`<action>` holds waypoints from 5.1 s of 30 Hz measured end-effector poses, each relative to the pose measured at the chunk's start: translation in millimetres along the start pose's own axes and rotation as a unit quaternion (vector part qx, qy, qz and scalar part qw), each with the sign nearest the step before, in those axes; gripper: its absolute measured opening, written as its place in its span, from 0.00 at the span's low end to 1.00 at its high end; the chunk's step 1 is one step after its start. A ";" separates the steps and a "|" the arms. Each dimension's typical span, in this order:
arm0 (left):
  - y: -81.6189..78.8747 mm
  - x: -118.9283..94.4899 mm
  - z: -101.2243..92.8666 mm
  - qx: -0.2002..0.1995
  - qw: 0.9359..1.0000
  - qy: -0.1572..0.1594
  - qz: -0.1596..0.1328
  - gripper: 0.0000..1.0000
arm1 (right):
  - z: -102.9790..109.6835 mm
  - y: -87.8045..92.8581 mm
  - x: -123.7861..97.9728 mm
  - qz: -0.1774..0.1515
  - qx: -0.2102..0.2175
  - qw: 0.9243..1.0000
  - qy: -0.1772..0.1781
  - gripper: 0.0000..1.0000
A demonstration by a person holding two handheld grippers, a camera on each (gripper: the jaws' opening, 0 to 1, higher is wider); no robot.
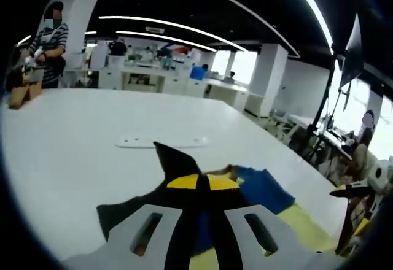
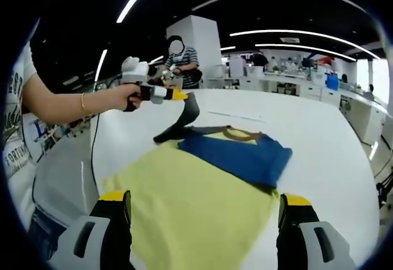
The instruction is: Fold the garment on the visible template until the final outline fits inside the template.
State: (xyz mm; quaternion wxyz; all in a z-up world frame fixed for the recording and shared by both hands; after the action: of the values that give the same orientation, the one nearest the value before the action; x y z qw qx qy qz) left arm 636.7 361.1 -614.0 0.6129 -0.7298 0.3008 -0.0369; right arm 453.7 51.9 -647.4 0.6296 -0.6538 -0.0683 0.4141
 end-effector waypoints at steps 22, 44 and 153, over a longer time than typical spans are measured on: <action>2.7 44.9 -55.6 0.022 0.998 0.062 -0.001 0.01 | -7.0 8.1 -5.3 0.005 0.013 1.000 0.014 0.99; 20.1 74.3 -104.9 0.019 0.987 0.156 0.015 0.01 | -11.8 15.3 -14.7 0.011 0.024 0.999 0.032 0.99; 117.0 -136.2 -61.2 0.137 0.956 0.245 0.090 0.84 | 17.9 54.2 -41.7 0.093 -0.008 0.992 -0.085 0.87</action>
State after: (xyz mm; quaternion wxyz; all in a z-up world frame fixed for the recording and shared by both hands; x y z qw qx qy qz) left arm 453.6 365.7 -663.4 0.6152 -0.5772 0.4983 -0.2002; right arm 392.0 29.4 -673.7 0.5750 -0.6245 -0.0634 0.5247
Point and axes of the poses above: the point that each gripper's makers call its tool centre point, and the gripper's own axes: x roughly forward along the fingers, z roughly to its left, y roughly out of its underside, the point moved 9 cm from there along -x, roughly backward along the fingers, and after that the axes turned 1 degree about -z, right-handed, at the moved point
